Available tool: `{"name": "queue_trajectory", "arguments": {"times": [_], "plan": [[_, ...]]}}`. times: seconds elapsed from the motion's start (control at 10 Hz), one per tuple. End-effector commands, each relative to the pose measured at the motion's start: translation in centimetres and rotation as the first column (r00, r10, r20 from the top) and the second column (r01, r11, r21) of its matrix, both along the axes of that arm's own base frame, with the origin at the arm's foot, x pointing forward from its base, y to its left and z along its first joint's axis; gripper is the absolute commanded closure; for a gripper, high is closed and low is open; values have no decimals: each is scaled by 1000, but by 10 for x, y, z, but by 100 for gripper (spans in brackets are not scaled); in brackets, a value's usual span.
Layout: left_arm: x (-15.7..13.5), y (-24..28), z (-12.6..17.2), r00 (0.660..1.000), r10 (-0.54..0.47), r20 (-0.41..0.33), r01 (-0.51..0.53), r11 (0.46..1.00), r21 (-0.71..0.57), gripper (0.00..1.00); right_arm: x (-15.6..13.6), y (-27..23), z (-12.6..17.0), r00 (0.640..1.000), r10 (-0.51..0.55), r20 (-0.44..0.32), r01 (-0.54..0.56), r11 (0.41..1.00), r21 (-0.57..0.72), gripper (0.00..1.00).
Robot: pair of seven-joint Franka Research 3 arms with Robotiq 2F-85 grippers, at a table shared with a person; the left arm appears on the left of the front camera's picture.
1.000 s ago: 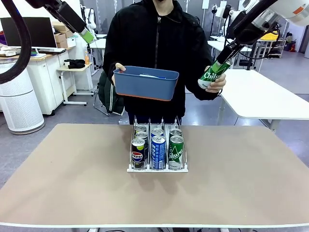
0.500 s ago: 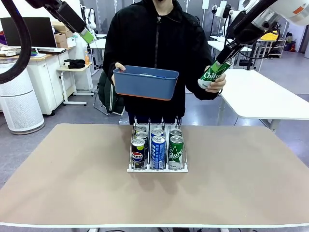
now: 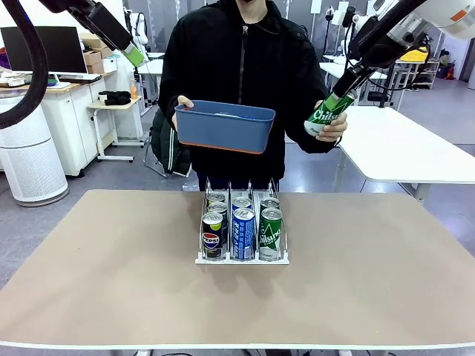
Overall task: Fill the beverage cans into the dispenser.
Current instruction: Pick up the Sprite handed by the human, then place the picked Sprite in the line of the Automatic Can Dispenser with the same cans.
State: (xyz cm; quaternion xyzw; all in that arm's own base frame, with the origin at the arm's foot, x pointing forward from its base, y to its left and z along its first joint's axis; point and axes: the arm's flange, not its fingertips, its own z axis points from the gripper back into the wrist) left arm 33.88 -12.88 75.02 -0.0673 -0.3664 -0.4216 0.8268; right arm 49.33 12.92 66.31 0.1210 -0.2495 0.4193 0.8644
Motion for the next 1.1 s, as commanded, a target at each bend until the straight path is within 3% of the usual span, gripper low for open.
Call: {"name": "queue_trajectory", "arguments": {"times": [0.0, 1.0], "plan": [[0, 1, 0, 1000, 2, -2, -2, 1000, -6, 0, 0, 0, -1, 1000, 3, -2, -3, 1000, -1, 82], [0, 1, 0, 1000, 2, -2, -2, 1000, -6, 0, 0, 0, -1, 1000, 3, -2, -3, 1000, -1, 82]]}}
